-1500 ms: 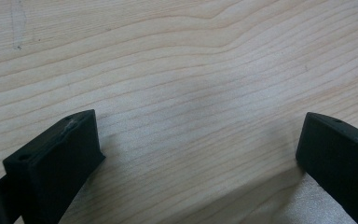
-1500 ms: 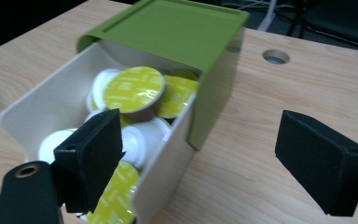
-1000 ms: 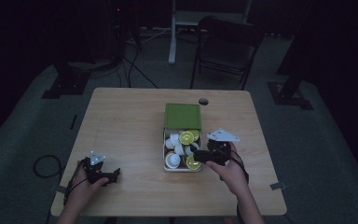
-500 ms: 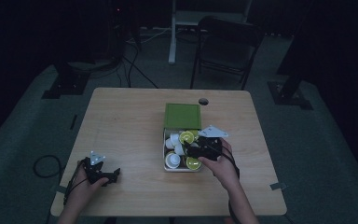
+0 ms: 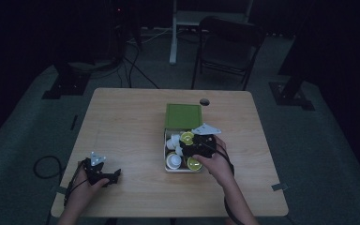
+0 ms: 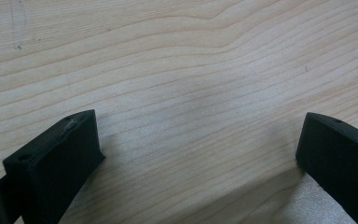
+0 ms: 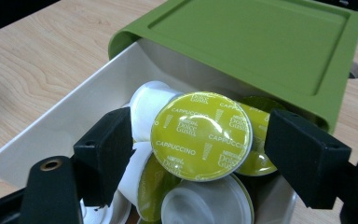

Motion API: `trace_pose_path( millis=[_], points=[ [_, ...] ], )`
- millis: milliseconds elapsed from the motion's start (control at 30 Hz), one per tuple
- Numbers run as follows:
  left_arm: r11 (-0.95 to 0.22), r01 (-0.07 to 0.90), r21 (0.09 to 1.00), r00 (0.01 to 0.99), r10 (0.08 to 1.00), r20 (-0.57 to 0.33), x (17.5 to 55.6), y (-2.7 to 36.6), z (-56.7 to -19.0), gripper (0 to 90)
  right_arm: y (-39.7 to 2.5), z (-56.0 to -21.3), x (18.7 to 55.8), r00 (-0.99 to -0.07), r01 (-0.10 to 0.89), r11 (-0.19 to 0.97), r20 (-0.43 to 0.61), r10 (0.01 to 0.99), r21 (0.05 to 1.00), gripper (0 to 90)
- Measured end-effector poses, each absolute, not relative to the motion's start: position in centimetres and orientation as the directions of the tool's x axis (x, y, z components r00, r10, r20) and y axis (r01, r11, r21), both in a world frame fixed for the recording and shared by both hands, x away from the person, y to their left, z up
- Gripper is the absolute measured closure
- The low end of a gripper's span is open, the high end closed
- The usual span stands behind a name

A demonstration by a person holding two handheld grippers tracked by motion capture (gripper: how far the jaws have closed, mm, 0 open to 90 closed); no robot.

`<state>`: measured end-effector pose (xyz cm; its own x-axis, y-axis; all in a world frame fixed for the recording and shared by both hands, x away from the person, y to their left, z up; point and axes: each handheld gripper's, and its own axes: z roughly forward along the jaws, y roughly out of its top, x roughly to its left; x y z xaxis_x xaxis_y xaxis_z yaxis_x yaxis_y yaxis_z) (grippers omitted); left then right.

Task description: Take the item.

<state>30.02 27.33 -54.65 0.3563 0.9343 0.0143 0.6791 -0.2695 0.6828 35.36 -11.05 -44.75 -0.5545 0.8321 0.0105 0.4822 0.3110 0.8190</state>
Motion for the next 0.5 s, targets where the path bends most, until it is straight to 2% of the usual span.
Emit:
trace_pose_path(
  millis=[500],
  points=[
    [-0.267, 0.679, 0.684, 0.355, 0.935, 0.013, 30.0, 27.3, -54.7, 0.0, -9.9, -45.7, 36.3, -0.542, 0.498, 0.340, -0.020, 0.840, 0.798, 28.5]
  ],
)
